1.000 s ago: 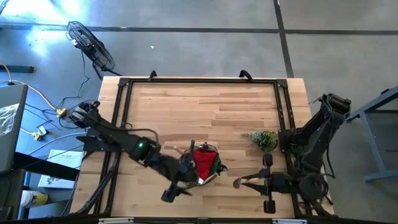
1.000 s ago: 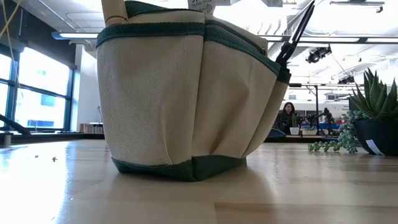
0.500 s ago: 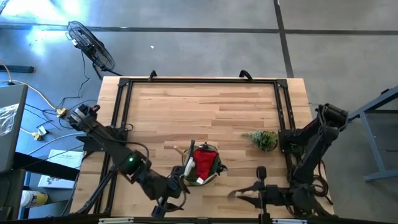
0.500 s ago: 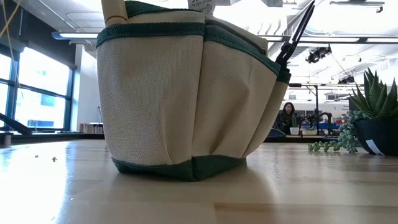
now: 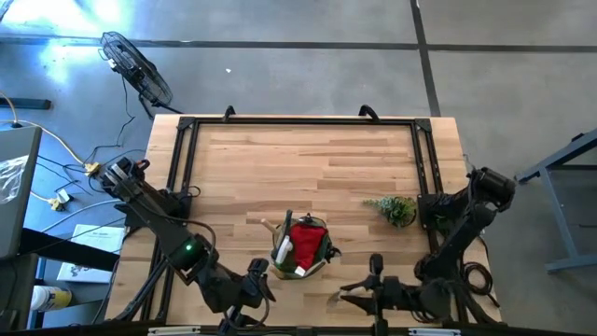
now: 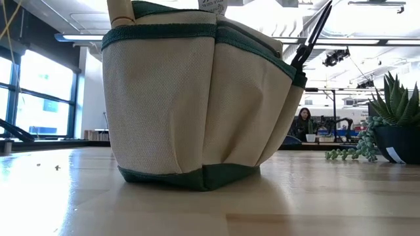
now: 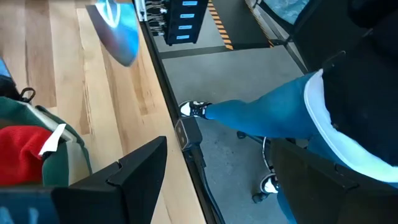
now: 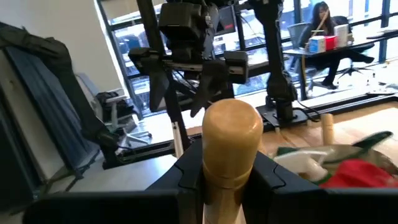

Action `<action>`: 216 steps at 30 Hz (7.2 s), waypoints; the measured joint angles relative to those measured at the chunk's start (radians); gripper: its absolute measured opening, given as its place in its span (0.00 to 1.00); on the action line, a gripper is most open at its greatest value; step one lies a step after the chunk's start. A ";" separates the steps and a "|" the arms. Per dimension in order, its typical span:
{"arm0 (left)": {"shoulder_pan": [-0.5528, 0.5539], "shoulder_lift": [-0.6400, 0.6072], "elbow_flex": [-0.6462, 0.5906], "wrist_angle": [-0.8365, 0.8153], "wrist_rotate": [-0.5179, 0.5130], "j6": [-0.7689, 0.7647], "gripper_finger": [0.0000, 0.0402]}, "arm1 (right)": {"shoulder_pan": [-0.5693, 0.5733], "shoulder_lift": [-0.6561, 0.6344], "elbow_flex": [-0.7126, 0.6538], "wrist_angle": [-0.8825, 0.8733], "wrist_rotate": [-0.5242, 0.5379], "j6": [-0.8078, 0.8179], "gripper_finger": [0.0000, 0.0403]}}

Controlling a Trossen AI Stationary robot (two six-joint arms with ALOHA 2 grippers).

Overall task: Pick & Place Garden tools in Gardening bag
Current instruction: Put the brown trowel into the gardening bag, then return to Home Position

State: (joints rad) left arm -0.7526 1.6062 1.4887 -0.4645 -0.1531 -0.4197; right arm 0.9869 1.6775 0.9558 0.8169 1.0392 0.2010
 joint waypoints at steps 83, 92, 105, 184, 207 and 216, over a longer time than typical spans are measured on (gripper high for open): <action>-0.014 -0.001 0.000 -0.063 -0.175 0.048 0.69 | -0.407 -0.071 0.000 -0.449 -0.007 -0.120 0.13; -0.014 -0.001 0.000 -0.066 -0.175 0.048 0.69 | -0.350 -0.071 0.000 -0.444 -0.077 -0.089 0.13; -0.014 -0.001 0.000 -0.061 -0.198 0.048 0.69 | -0.370 -0.071 0.000 -0.440 -0.090 -0.090 0.13; -0.014 -0.001 0.000 -0.086 -0.201 0.048 0.69 | -0.531 -0.085 0.000 -0.747 -0.661 0.116 0.14; -0.014 -0.001 0.000 -0.088 -0.200 0.047 0.69 | -0.531 -0.084 0.000 -0.736 -0.653 0.118 0.17; -0.014 -0.001 0.000 -0.089 -0.200 0.047 0.69 | -0.537 -0.084 -0.001 -0.734 -0.651 0.188 0.32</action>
State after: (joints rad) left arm -0.7662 1.6054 1.4887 -0.5535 -0.3527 -0.3725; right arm 0.4500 1.5940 0.9546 0.0834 0.3887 0.3892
